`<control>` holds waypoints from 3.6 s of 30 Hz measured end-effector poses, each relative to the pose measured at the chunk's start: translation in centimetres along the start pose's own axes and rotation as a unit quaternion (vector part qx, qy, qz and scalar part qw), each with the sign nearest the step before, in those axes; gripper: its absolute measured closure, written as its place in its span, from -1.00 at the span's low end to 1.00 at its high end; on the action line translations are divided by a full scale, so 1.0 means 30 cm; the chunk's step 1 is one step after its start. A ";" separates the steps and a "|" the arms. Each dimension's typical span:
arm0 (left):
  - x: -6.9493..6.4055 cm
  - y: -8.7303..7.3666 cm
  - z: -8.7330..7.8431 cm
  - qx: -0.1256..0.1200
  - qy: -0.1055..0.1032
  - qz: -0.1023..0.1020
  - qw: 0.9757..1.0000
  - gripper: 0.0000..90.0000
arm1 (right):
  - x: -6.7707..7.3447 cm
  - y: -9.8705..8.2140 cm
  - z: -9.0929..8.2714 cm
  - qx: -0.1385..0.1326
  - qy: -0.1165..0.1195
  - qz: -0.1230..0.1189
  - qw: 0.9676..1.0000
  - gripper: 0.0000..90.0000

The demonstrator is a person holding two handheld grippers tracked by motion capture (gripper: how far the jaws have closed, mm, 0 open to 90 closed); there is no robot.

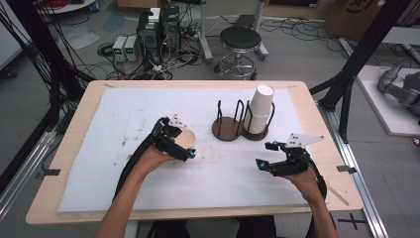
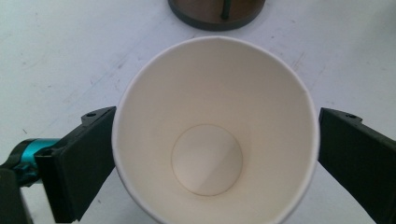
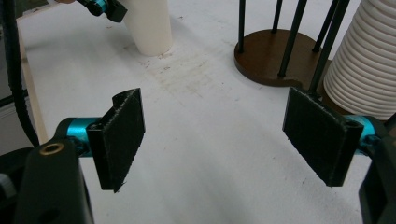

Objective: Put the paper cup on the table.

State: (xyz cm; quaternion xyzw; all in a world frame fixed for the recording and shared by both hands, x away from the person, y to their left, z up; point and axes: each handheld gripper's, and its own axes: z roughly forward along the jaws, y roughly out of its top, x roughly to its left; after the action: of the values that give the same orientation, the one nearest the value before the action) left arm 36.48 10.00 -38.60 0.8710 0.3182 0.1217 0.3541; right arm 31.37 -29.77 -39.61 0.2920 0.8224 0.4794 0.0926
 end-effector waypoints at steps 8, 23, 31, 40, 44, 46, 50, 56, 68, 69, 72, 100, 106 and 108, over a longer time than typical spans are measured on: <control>0.005 -0.018 -0.065 -0.027 -0.002 -0.005 1.000 -0.96 | 0.003 -0.010 -0.008 -0.011 -0.003 0.003 1.000 -0.52; 0.043 -0.107 -0.229 -0.087 0.008 -0.031 0.996 -0.96 | 0.009 -0.011 -0.017 -0.016 -0.008 0.009 1.000 -0.52; 0.047 -0.179 -0.300 -0.115 0.028 -0.052 0.992 -0.96 | 0.021 -0.007 -0.024 -0.027 -0.022 0.012 0.999 -0.52; 0.056 -0.306 -0.362 -0.158 0.062 -0.086 0.982 -0.96 | 0.040 -0.022 -0.036 -0.040 -0.047 0.018 0.998 -0.52; 0.063 -0.356 -0.372 -0.166 0.068 -0.099 0.979 -0.96 | 0.042 -0.027 -0.041 -0.046 -0.054 0.021 0.997 -0.52; 0.063 -0.375 -0.373 -0.164 0.071 -0.100 0.979 -0.96 | 0.043 -0.030 -0.044 -0.048 -0.057 0.023 0.997 -0.52; 0.060 -0.405 -0.371 -0.164 0.078 -0.098 0.978 -0.96 | 0.045 -0.035 -0.044 -0.045 -0.067 0.026 0.996 -0.52; 0.059 -0.432 -0.360 -0.160 0.078 -0.100 0.979 -0.96 | 0.043 -0.039 -0.045 -0.044 -0.069 0.030 0.996 -0.52; 0.055 -0.436 -0.346 -0.157 0.076 -0.096 0.980 -0.96 | 0.046 -0.037 -0.046 -0.044 -0.069 0.027 0.996 -0.52; 0.054 -0.435 -0.346 -0.156 0.077 -0.096 0.980 -0.96 | 0.046 -0.037 -0.046 -0.044 -0.069 0.026 0.996 -0.52; 0.052 -0.436 -0.344 -0.154 0.077 -0.094 0.981 -0.96 | 0.047 -0.037 -0.046 -0.043 -0.070 0.025 0.996 -0.52; 0.052 -0.444 -0.339 -0.148 0.083 -0.094 0.981 -0.96 | 0.045 -0.044 -0.062 -0.047 -0.077 0.032 0.995 -0.52; 0.055 -0.447 -0.341 -0.147 0.083 -0.093 0.981 -0.96 | 0.043 -0.046 -0.065 -0.048 -0.077 0.032 0.995 -0.52; 0.056 -0.447 -0.340 -0.148 0.081 -0.094 0.981 -0.96 | 0.042 -0.046 -0.065 -0.049 -0.078 0.032 0.995 -0.52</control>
State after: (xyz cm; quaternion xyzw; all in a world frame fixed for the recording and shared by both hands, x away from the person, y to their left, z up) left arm 27.02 23.91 -40.59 0.7622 0.4048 0.2042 0.4620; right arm 28.97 -30.99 -39.61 0.3494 0.7788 0.4973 0.1552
